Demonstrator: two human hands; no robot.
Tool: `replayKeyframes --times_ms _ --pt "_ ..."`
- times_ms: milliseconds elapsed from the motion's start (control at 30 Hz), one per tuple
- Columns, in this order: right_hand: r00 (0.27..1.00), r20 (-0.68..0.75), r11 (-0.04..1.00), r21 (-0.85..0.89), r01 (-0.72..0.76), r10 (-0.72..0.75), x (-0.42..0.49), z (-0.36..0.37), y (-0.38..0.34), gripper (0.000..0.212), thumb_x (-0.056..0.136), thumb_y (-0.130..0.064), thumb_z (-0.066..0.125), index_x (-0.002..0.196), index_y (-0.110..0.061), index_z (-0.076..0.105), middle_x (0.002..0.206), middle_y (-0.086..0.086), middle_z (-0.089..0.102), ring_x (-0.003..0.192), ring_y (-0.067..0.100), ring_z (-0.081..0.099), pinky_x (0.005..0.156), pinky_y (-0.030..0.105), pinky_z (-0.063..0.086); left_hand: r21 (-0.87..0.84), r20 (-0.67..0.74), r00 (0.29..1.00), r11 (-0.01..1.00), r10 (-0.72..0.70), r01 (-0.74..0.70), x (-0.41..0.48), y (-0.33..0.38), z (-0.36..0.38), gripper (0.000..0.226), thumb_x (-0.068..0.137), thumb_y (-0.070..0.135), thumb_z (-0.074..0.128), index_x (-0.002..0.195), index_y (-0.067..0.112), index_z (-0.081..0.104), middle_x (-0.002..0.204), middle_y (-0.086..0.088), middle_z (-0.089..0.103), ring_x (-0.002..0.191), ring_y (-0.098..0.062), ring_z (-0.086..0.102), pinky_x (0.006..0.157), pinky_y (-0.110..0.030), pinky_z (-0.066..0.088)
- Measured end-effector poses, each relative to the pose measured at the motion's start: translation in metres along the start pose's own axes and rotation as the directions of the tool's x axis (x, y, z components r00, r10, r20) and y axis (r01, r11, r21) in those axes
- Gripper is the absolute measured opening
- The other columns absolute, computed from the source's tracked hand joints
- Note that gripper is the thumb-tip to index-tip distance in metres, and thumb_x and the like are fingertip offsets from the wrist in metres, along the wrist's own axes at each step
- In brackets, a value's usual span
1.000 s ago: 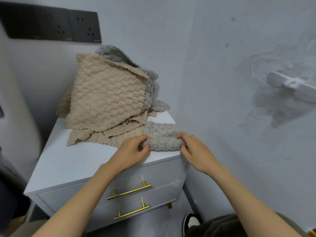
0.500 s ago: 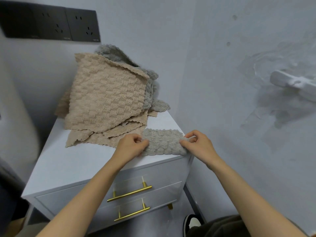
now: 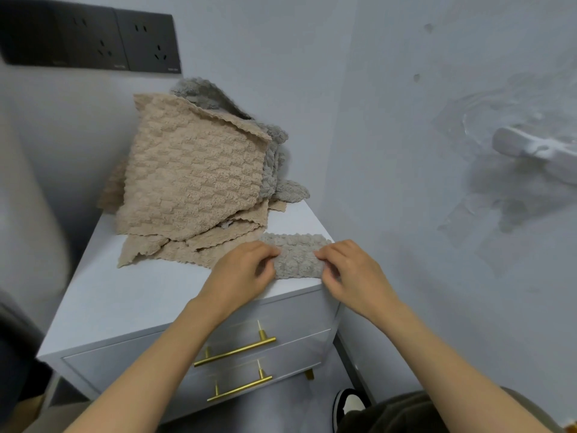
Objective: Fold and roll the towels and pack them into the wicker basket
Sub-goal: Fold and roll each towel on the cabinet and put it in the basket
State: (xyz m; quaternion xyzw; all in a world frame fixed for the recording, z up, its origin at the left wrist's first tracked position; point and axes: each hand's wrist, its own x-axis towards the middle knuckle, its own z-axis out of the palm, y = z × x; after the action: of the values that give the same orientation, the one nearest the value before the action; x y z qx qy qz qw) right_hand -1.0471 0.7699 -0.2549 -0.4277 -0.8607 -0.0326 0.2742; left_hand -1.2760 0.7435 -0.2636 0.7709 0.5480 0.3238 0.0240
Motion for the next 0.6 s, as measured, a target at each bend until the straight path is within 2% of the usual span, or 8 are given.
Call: replayKeyframes --times_ms 67,100,167,233,333,433,500,600 --pt "0.997 0.075 1.0 -0.011 0.0 0.001 -0.005 -0.002 0.002 0.039 0.081 -0.026 0.047 0.112 -0.014 0.067 0.107 -0.003 0.066 0.101 0.02 0.058 0.078 0.025 0.048 0.01 0.123 0.992 1.0 0.007 -0.008 -0.004 -0.007 -0.003 0.044 0.087 0.032 0.055 0.13 0.024 0.056 0.13 0.013 0.057 0.117 -0.006 0.052 0.095 -0.022 0.044" --pt "0.996 0.094 1.0 -0.003 -0.008 0.009 -0.007 -0.002 0.004 0.039 0.081 -0.022 0.051 0.117 -0.015 0.065 0.112 -0.003 0.065 0.106 0.019 0.056 0.081 0.022 0.043 0.002 0.158 0.987 1.0 0.007 -0.007 -0.006 -0.01 -0.004 0.048 0.087 0.031 0.057 0.135 0.025 0.052 0.134 0.014 0.053 0.116 -0.005 0.052 0.094 -0.02 0.043" --pt "0.994 0.108 0.999 0.009 -0.034 0.033 -0.007 -0.001 0.007 0.041 0.084 -0.014 0.057 0.124 -0.016 0.06 0.119 -0.003 0.062 0.113 0.018 0.051 0.085 0.02 0.038 -0.032 0.172 0.985 0.999 0.004 0.001 -0.008 -0.011 -0.006 0.049 0.089 0.026 0.059 0.137 0.026 0.048 0.132 0.013 0.054 0.099 -0.003 0.055 0.085 -0.017 0.044" --pt "0.991 0.123 0.999 0.01 -0.046 0.044 -0.006 0.0 0.006 0.04 0.086 -0.012 0.057 0.126 -0.016 0.057 0.121 -0.002 0.06 0.115 0.019 0.049 0.088 0.024 0.04 -0.057 0.151 0.989 0.998 -0.006 0.015 -0.008 -0.008 -0.006 0.044 0.092 0.024 0.057 0.135 0.025 0.05 0.119 0.011 0.06 0.082 0.001 0.052 0.074 -0.011 0.04" --pt "0.982 0.16 0.993 0.053 -0.109 0.099 -0.001 -0.007 0.001 0.034 0.09 -0.015 0.052 0.124 -0.017 0.052 0.11 -0.002 0.058 0.109 0.018 0.047 0.086 0.03 0.041 -0.158 0.121 0.989 0.982 -0.081 0.1 -0.007 -0.003 -0.007 0.032 0.093 0.022 0.055 0.125 0.024 0.055 0.083 0.005 0.061 0.07 -0.003 0.051 0.061 -0.013 0.037" --pt "0.955 0.221 0.952 0.185 -0.242 0.2 0.003 -0.012 -0.002 0.026 0.095 -0.02 0.047 0.12 -0.021 0.051 0.089 -0.008 0.05 0.096 0.014 0.044 0.076 0.029 0.038 -0.244 0.142 0.976 0.949 -0.168 0.198 -0.003 -0.002 -0.011 0.017 0.096 0.026 0.049 0.11 0.021 0.059 0.078 0.002 0.061 0.068 -0.009 0.052 0.062 -0.024 0.038" --pt "0.923 0.277 0.892 0.292 -0.345 0.266 0.005 -0.013 -0.002 0.022 0.096 -0.022 0.046 0.116 -0.023 0.056 0.083 -0.008 0.052 0.091 0.013 0.045 0.071 0.025 0.036 -0.279 0.185 0.955 0.92 -0.229 0.275 -0.001 -0.001 -0.012 0.02 0.098 0.029 0.046 0.095 0.014 0.058 0.07 0.002 0.051 0.062 -0.012 0.044 0.06 -0.028 0.033" --pt "0.86 0.354 0.79 0.37 -0.489 0.367 0.012 -0.012 0.001 0.028 0.092 -0.032 0.044 0.101 -0.013 0.063 0.081 0.011 0.06 0.084 0.023 0.051 0.069 0.031 0.04 -0.284 0.238 0.926 0.891 -0.293 0.354 0.005 0.001 -0.013 0.036 0.099 0.038 0.041 0.072 0.014 0.042 0.067 0.001 0.042 0.061 -0.014 0.037 0.06 -0.031 0.027"
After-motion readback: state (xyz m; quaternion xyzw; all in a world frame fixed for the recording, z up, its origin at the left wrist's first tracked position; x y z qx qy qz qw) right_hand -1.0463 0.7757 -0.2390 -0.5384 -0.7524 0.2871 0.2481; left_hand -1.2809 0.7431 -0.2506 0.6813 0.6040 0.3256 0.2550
